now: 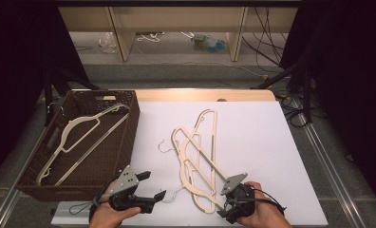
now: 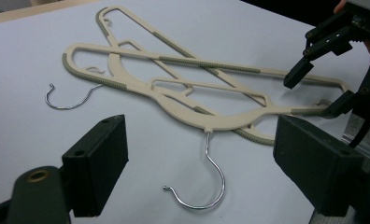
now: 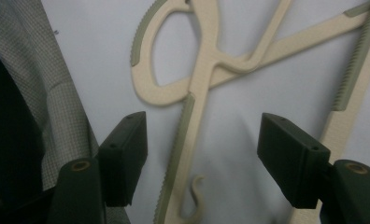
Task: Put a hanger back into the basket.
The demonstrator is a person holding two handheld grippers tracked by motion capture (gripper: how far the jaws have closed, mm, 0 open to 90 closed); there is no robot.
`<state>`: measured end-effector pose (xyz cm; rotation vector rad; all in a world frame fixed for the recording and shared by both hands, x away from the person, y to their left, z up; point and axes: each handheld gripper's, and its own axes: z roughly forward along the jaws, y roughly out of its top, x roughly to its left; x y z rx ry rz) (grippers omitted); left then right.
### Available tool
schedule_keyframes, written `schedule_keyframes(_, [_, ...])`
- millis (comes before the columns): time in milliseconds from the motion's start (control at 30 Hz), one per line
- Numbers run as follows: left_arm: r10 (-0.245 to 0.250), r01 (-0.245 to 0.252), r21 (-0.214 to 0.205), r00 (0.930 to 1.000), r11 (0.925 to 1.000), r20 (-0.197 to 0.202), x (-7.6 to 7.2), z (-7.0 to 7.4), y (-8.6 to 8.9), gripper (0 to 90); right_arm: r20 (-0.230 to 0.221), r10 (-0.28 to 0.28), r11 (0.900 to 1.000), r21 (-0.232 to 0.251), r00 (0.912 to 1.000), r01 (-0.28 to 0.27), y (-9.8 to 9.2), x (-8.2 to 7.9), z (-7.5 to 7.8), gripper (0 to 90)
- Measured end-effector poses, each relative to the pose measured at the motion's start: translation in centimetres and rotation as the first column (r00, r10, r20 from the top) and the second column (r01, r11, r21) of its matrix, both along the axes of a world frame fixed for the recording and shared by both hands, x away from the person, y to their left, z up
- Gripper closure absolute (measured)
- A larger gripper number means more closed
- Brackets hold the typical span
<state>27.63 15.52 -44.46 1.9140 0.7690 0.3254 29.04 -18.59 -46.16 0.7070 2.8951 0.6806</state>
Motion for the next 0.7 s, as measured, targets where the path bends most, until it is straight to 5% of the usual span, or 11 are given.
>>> schedule_keyframes(400, [0.020,-0.020,-0.009,0.9998,0.9997,-0.009,0.10,-0.30,0.12,18.0,0.007,-0.011,0.9980,-0.062,0.9999,0.011,0.59,0.06,-0.30,50.3])
schedule_keyframes(533, [0.028,-0.028,-0.007,0.9995,0.9996,-0.016,0.01,-0.31,0.03,18.0,-0.003,-0.012,0.9966,-0.081,0.9999,0.011,0.61,0.23,-0.11,60.8])
schedule_keyframes(600, [0.026,-0.026,-0.006,0.9995,0.9996,-0.018,-0.03,-0.34,0.01,18.0,-0.019,-0.019,0.9958,-0.090,0.9996,0.017,0.32,0.54,0.07,74.6])
schedule_keyframes(700, [0.016,-0.017,-0.008,0.9998,0.9998,-0.015,-0.03,-0.31,0.09,18.4,-0.034,-0.022,0.9962,-0.085,0.9992,0.019,-0.06,0.82,0.13,76.8])
